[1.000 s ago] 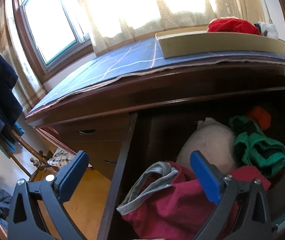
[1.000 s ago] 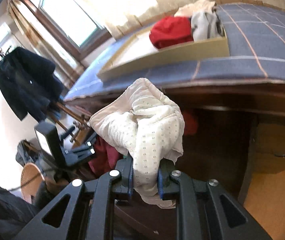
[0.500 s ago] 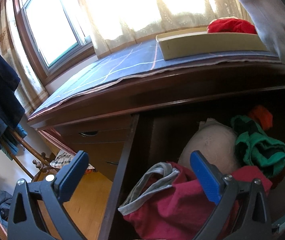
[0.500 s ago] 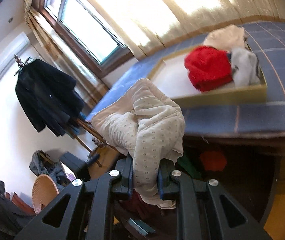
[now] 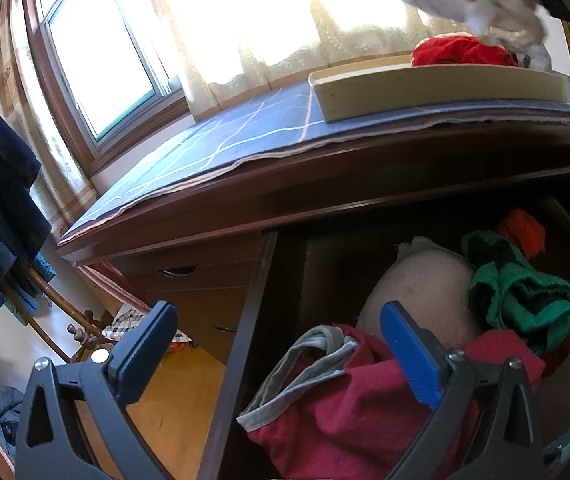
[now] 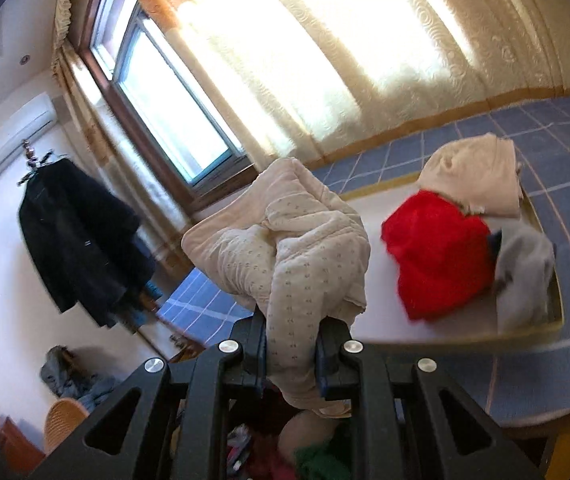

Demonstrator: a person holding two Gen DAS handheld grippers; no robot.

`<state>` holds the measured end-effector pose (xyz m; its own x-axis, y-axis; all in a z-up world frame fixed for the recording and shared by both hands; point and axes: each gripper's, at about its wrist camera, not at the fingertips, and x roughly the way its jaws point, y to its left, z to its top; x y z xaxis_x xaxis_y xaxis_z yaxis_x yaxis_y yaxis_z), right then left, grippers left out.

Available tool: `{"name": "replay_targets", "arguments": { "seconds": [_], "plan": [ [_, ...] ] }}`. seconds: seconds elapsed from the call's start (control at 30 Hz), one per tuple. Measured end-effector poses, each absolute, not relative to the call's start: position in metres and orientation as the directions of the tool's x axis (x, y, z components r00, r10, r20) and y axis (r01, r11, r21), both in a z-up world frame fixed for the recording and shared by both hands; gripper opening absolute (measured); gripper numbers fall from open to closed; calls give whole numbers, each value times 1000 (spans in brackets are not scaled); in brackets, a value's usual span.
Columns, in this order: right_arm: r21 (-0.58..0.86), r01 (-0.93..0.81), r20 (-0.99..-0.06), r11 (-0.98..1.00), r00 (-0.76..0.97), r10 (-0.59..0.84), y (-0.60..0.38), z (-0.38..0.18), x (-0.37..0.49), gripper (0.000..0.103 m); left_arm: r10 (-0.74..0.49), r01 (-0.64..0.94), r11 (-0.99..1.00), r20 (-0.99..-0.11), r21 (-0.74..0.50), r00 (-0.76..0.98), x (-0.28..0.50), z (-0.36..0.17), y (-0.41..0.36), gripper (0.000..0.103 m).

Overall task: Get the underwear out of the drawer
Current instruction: 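Lift the white dotted underwear and carry it over the tray, then lower the white dotted underwear into the tray and open the right gripper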

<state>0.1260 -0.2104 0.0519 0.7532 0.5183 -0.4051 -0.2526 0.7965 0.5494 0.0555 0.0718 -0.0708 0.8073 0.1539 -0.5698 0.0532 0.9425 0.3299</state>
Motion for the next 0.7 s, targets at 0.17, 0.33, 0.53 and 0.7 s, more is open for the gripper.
{"name": "replay_targets", "arguments": {
  "seconds": [0.17,0.33,0.53,0.7],
  "plan": [
    [563,-177,-425,807,776,466,-209,42,159,20,150,58,940,-560,337,814,54,-71,71,103],
    [588,-124,-430,799,789,439,-214,30,190,20,148,61,939,-558,338,817,53,-71,70,103],
    [626,-56,-446,778,792,417,-220,31,231,20,143,66,939,-559,337,816,53,-72,70,103],
    [629,25,-499,777,780,379,-222,31,270,20,142,68,939,-561,337,815,53,-72,69,103]
  ]
}}
